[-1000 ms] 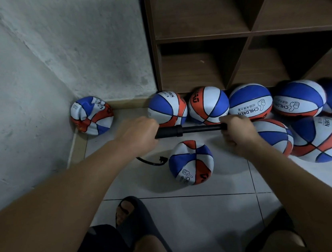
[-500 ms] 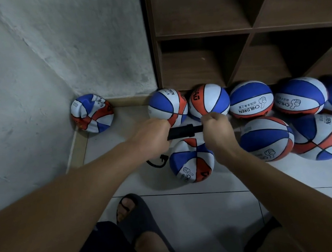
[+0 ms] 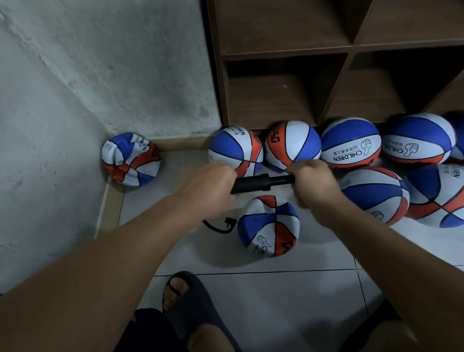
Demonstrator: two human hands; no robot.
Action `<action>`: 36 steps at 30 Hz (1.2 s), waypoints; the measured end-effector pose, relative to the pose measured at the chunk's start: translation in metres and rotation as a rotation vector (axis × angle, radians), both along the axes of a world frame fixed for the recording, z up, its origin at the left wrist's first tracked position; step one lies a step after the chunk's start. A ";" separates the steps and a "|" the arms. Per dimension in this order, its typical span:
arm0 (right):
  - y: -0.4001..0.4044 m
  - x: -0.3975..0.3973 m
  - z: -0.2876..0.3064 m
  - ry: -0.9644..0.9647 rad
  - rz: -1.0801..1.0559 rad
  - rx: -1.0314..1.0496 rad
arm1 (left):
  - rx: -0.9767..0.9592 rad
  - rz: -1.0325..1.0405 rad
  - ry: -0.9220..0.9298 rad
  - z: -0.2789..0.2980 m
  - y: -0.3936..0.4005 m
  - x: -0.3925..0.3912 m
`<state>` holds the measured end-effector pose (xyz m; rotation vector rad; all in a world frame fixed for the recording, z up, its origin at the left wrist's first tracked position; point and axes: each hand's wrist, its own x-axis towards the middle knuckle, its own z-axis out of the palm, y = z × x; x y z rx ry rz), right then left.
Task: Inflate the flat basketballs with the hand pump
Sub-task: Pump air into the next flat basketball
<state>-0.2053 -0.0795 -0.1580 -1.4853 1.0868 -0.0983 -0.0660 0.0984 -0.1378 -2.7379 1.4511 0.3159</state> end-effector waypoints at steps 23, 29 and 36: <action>0.043 -0.005 -0.014 -0.021 0.002 -0.097 | 0.061 -0.039 0.029 -0.019 -0.004 -0.018; 0.030 0.000 -0.001 -0.010 0.090 -0.052 | 0.009 -0.018 0.036 -0.016 -0.005 -0.011; -0.043 -0.019 0.006 0.043 -0.025 -0.006 | 0.084 0.077 0.052 -0.005 0.018 0.022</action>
